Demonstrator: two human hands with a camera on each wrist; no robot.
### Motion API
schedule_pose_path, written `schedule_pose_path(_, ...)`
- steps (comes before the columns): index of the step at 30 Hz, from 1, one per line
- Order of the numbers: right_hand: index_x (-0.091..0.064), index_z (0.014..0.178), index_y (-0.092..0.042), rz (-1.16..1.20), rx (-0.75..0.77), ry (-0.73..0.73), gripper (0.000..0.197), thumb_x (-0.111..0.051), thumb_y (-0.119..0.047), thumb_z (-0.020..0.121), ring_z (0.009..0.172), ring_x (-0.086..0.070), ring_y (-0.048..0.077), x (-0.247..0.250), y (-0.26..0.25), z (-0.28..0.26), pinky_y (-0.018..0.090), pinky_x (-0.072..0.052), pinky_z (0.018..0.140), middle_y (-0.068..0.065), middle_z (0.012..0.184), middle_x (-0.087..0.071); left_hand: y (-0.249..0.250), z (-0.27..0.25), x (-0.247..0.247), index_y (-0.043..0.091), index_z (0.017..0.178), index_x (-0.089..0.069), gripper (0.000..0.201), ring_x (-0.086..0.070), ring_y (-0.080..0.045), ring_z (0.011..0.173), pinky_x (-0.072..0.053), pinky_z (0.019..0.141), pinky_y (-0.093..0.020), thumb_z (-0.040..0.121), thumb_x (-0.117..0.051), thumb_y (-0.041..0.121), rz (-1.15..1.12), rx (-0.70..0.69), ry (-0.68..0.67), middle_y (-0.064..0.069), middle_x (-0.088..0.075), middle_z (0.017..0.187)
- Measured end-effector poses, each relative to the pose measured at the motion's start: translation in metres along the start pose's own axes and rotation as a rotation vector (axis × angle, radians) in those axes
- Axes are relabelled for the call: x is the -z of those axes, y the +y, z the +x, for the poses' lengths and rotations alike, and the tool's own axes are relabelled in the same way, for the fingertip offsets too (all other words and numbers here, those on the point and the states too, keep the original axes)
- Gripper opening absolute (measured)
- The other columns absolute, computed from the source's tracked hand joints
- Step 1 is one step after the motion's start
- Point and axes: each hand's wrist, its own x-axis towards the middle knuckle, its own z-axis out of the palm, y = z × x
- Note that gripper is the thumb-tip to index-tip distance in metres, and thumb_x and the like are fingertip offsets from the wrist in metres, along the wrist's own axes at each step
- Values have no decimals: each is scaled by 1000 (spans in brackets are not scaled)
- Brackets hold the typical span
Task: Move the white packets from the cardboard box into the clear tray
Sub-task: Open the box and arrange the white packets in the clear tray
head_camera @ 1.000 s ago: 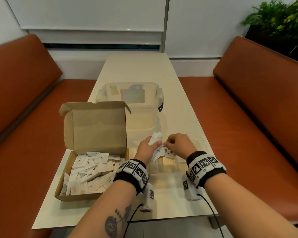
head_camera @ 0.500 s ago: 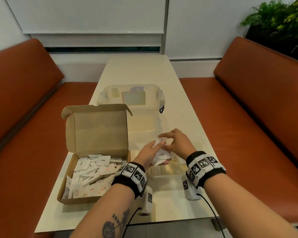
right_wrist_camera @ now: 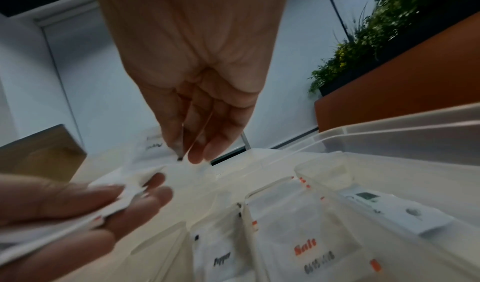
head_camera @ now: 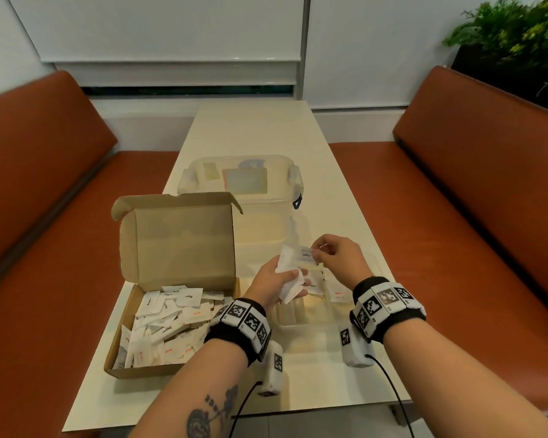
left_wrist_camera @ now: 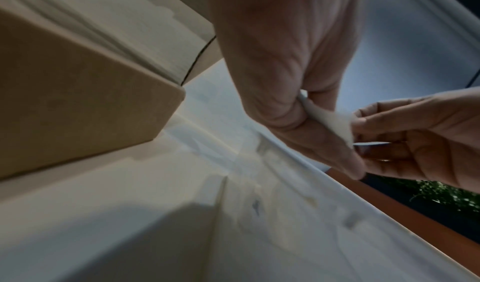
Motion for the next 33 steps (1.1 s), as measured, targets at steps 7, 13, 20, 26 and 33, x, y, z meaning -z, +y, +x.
schedule_pose_path(7, -70, 89, -15, -57, 24, -223, 11, -65, -6, 84, 61, -58, 8, 10, -11, 6, 15, -49, 61, 1, 72, -66, 1, 5, 1, 11, 129, -49, 35, -62, -33, 104, -56, 84, -43, 94, -54, 7, 197, -97, 143, -17, -59, 119)
schedule_pose_path(13, -61, 90, -13, -90, 21, -237, 16, -70, -4, 80, 58, -59, 9, 2, -21, 11, 12, -45, 55, 9, 75, -70, 1, 4, -3, 15, 129, -53, 40, -60, -25, 110, -46, 99, -43, 90, -63, 14, 322, -154, 170, -8, -64, 118)
schedule_pose_path(20, -58, 88, -6, 169, -216, -252, 25, -76, -21, 79, 57, -64, 14, -5, -9, 2, 23, -56, 55, 9, 72, -67, 0, 3, -1, 12, 130, -53, 40, -59, -24, 110, -45, 101, -45, 90, -62, 13, 259, -210, 287, -8, -63, 118)
schedule_pose_path(26, -63, 82, -5, 121, -146, -214, 9, -71, -7, 81, 54, -60, 9, 0, -10, 5, 20, -54, 57, 9, 69, -65, -5, 0, -1, 11, 131, -51, 40, -59, -26, 111, -44, 101, -47, 92, -59, 13, 254, -195, 248, -10, -63, 119)
schedule_pose_path(33, -74, 90, -8, -537, -76, -271, 11, -66, -7, 82, 89, -64, 20, 1, -11, 14, 23, -49, 74, 7, 95, -71, -11, 3, 9, 17, 108, -56, 20, -62, -35, 106, -48, 96, -52, 90, -60, 8, 139, -172, 313, -17, -66, 112)
